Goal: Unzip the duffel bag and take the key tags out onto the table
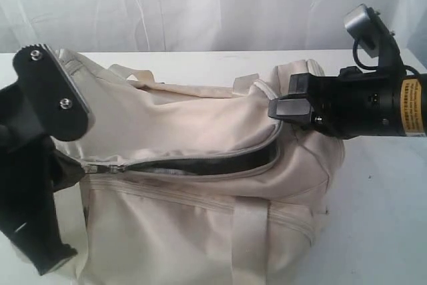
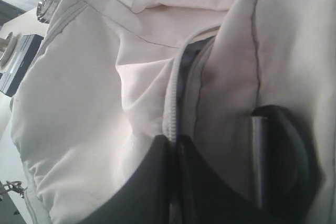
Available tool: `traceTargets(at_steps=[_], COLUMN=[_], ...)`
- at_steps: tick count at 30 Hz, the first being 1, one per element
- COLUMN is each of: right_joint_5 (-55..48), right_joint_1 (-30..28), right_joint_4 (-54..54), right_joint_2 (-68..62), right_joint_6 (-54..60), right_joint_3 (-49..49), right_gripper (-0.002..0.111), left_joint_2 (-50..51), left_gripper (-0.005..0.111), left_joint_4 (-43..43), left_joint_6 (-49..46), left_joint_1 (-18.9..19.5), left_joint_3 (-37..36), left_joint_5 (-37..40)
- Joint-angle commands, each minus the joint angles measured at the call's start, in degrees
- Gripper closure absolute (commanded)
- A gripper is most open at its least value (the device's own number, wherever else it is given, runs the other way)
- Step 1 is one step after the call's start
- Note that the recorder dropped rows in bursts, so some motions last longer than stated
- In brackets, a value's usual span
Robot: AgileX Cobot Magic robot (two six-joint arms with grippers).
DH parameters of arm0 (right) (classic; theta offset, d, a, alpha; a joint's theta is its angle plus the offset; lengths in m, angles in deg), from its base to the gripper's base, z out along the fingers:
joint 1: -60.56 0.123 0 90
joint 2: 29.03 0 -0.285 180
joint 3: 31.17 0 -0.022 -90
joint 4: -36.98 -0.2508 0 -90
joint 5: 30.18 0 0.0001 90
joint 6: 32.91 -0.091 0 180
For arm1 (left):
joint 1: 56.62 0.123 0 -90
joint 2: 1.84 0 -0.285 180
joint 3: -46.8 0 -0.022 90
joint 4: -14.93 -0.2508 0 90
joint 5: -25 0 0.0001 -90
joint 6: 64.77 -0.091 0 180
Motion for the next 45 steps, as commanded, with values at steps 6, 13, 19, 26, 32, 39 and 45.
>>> traceTargets(at_steps=[6, 13, 19, 26, 32, 39, 45], right_joint_5=[-1.3, -1.4, -1.9, -3.6, -3.2, -3.2, -2.8], right_joint_1=[-0.2, -0.2, -0.2, -0.2, -0.2, -0.2, -0.2], right_joint_4=[-0.7, -0.3, 0.0, 0.0, 0.0, 0.0, 0.0], right_joint_2=[0.4, 0.4, 0.5, 0.5, 2.0, 9.2, 13.4], right_joint_6=[0.7, 0.7, 0.7, 0.9, 9.8, 23.3, 26.3], right_joint_3=[-0.4, -1.9, -2.4, -2.4, -2.4, -2.4, -2.4], right_gripper=[0.108, 0.108, 0.108, 0.108, 0.108, 0.103, 0.067], left_joint_2=[-7.4, -13.7, -17.9, -21.6, -22.3, -22.3, -22.3], left_gripper=[0.107, 0.107, 0.107, 0.107, 0.107, 0.107, 0.107], left_joint_4=[-1.7, -6.3, -9.7, -14.0, -14.7, -14.7, -14.7], left_joint_6=[5.0, 10.5, 10.6, 10.6, 10.3, 10.3, 10.3], left_joint_1=[-0.3, -0.3, -0.3, -0.3, -0.3, -0.3, -0.3], left_joint_3=[-6.2, -8.8, -8.8, -8.8, -8.8, -8.8, -8.8], left_joint_5=[9.3, 14.1, 20.3, 24.1, 23.2, 22.9, 22.2])
